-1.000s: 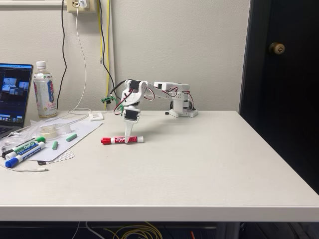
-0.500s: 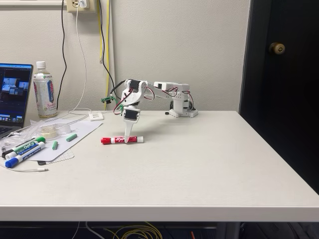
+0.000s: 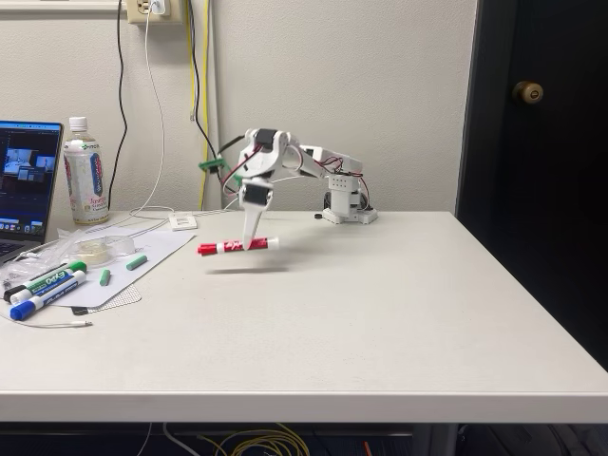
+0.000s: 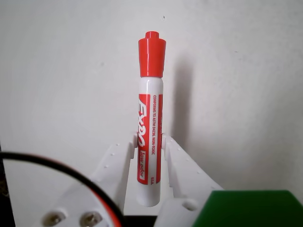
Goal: Pick up the red marker.
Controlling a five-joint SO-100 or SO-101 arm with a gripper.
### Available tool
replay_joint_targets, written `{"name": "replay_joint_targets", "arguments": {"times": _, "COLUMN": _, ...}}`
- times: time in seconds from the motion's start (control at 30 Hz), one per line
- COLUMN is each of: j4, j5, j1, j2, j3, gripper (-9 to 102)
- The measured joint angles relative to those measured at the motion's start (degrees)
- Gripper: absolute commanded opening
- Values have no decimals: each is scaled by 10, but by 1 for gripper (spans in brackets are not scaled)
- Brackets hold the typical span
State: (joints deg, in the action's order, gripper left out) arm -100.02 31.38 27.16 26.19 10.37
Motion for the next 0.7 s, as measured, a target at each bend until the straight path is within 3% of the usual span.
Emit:
{"name": "replay_joint_targets", "arguments": {"times": 0.37, "j4": 0, "j5": -24, "j1": -47, "j2": 214, "j3": -124, "gripper": 0}}
{"name": "replay_joint_targets", "arguments": {"times": 0.7, "j4": 0, "j5": -112, "j1": -123, "j2": 520, "j3": -414, "gripper": 0}}
